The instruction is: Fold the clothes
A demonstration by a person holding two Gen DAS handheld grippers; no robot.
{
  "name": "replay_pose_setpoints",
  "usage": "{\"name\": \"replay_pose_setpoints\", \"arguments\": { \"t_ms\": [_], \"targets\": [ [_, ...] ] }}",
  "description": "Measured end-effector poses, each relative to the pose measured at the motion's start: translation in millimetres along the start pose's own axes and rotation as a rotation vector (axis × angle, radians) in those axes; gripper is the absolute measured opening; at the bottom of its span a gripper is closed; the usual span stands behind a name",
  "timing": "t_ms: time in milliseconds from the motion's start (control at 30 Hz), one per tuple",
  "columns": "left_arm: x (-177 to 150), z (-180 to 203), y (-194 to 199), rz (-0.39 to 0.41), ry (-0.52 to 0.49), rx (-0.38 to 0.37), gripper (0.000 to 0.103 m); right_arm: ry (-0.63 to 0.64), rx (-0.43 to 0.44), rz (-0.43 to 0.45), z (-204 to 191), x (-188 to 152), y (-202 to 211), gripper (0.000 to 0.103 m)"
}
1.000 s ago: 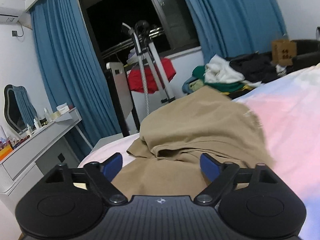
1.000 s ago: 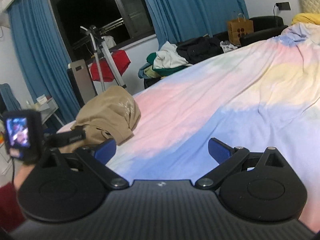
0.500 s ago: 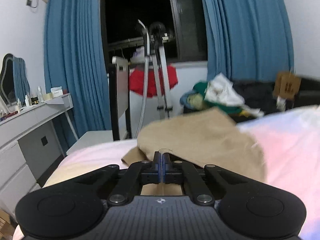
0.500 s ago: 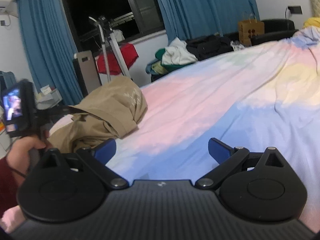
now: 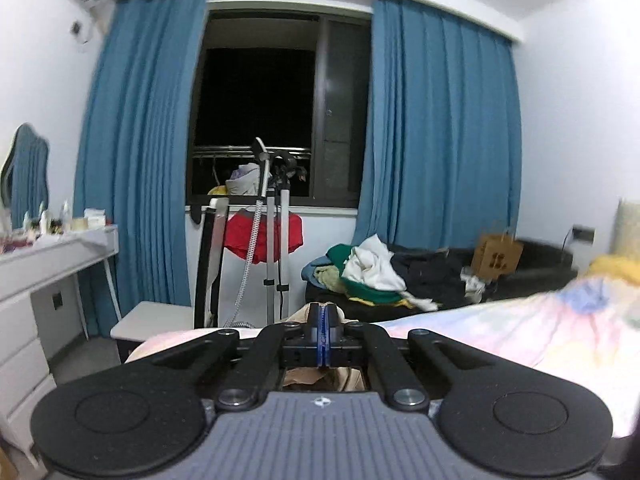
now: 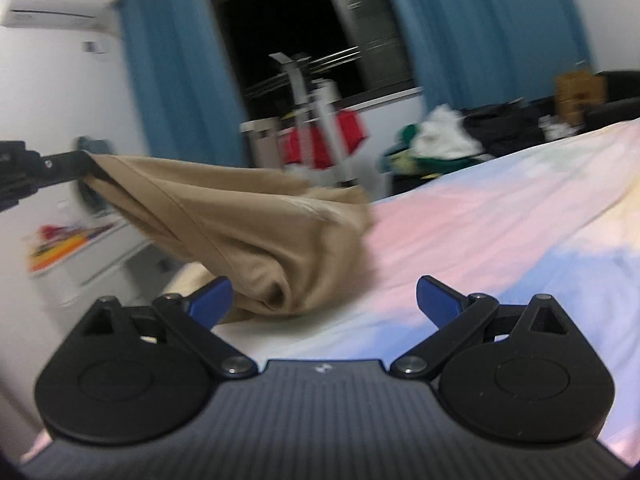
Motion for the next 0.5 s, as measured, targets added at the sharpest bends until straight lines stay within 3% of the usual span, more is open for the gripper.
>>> {"name": "replay_pose_setpoints", "arguments": {
  "t_ms": [133, 233, 400, 500],
  "targets": [
    [-1, -14, 43, 0.066, 0.02, 0.015, 0.0, 0.012, 0.095, -0.055, -42, -15, 7, 0.098],
    [-21, -23, 48, 0.036, -0.011, 0.043, 0.0, 0.014, 0.152, -0.158, -67, -44, -4, 0.075],
    [-67, -48, 29, -0.129, -0.012, 0.071, 0.002, 0.146, 0.002, -0.333, -65, -95, -35, 0.067],
    [-100, -56, 18, -0.237, 0.002, 0.06, 0.015, 0.12, -0.075, -0.361, -47, -102, -44, 0.066]
  ]
}}
Point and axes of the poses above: each gripper's, at about its wrist camera, not at the fingertips, and y roughly against the way its jaws point, z to its right, x to its top, the point moved 10 cm from there along -y, roughly the way its jaws point, and after that the axes turned 1 degree about -x, right-handed, at the moved point
